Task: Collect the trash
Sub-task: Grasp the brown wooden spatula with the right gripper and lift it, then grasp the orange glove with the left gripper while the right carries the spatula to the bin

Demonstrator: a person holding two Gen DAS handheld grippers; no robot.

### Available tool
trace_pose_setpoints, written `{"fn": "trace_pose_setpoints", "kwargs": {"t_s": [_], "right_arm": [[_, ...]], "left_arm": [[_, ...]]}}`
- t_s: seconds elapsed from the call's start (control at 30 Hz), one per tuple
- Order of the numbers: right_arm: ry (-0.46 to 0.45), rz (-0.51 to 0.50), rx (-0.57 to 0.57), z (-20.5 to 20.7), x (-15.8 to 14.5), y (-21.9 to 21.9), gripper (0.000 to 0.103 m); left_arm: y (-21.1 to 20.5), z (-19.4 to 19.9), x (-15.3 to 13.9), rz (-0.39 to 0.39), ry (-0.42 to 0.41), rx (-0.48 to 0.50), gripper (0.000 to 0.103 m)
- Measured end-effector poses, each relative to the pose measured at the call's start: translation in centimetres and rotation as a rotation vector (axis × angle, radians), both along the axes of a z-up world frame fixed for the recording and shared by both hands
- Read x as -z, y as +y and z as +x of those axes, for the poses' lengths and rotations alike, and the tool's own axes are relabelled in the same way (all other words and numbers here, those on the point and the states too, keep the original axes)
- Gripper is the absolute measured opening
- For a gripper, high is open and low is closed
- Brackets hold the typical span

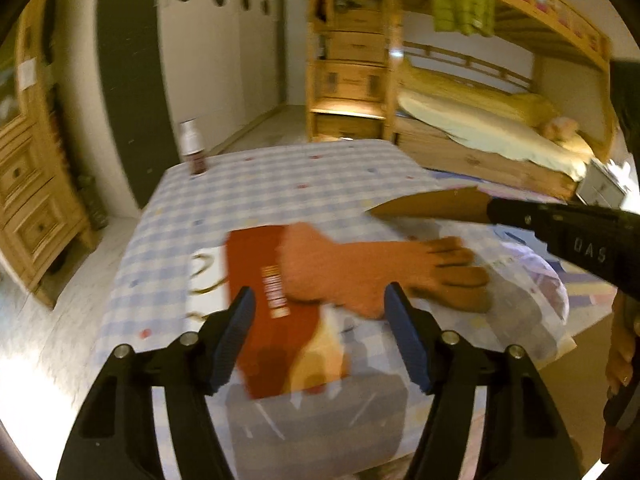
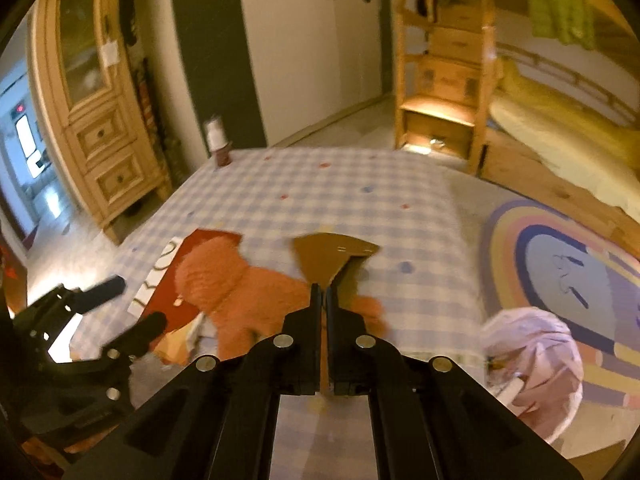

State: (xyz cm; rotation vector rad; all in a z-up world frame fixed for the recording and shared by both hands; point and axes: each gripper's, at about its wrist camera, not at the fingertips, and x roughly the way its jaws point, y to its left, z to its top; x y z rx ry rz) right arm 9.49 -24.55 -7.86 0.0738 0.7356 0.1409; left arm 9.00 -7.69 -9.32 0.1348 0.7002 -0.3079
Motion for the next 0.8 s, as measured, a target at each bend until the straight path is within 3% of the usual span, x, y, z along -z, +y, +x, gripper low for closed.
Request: {"fn": "trace_pose_setpoints", "kwargs": {"t_s": [0.2,0.33,0.43,0.5,0.53,0.57,0.67,0.8], "right_arm": [[-0.023,0.049,0.054,-1.7,-0.7,-3.3,0.001],[-0.038,0.055,0.071,-2.9,-1.1,-4.8,0.001],[-0.048,0.055,0.084,-3.6,-1.2,-5.6,0.001],[-0.050,0.056,0.086,-4.0,-1.3,-5.9,0.001],[-0.050,0.058,0.087,-4.2,-1.3,-6.1,0.001],[-0.051,0.062,0.093,-4.4,-1.2,-6.5,0.001],[-0.058,0.064,0.116,-5.1,-1.3,-7.5,0.001],[-0.082,0.070,0.160,-6.5,-1.9,-9.4,0.001]], "left_arm": [[-4.2,1.2,1.5,0.062,0.033,0.064,0.062],[-5.4,3.7,2.3,0.030,0.122,0.041,0.058],[-6.1,4.8,3.1,0.035,0.169,0.031,0.048],[-6.6,4.9,3.7,0.068,0.183,0.023,0.033],[-6.9,4.9,3.8,0.090,0.161,0.020,0.027],[-7.1,4.9,3.7,0.107,0.155,0.022,0.013],[-6.8,4.5,2.2,0.058,0.134,0.032,0.012],[-7.1,2.5,-2.1,-0.035,0.037,0.089,0.012]]}}
